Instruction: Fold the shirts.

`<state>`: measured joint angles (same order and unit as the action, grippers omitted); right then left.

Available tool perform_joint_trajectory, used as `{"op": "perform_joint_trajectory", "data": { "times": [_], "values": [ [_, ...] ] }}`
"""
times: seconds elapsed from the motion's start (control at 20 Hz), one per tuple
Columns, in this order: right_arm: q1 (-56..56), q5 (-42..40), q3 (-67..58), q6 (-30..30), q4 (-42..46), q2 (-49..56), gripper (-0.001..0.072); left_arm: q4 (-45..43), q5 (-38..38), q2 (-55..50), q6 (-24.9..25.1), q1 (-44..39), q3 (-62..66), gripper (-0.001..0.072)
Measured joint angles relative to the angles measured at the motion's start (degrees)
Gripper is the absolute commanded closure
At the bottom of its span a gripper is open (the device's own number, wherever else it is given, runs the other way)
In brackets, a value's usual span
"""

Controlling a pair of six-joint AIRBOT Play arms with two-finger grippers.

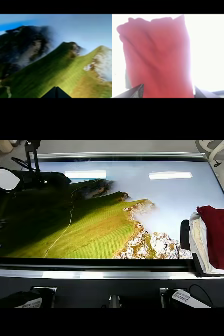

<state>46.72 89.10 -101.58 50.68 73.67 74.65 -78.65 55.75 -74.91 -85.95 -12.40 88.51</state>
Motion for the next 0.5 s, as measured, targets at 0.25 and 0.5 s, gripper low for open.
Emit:
{"op": "perform_joint_trajectory", "data": {
  "times": [0.25,0.5],
  "values": [
    [-28.9,-2.4,-2.0,9.6,13.7,3.5,0.0040,-18.9,14.4,-4.4,-11.6,2.1,1.4,0.0049],
    [-45.7,0.0,0.3,15.5,15.0,9.4,0.0060,-22.1,25.9,-6.5,-12.7,1.8,-0.8,0.0050]
  ]
}}
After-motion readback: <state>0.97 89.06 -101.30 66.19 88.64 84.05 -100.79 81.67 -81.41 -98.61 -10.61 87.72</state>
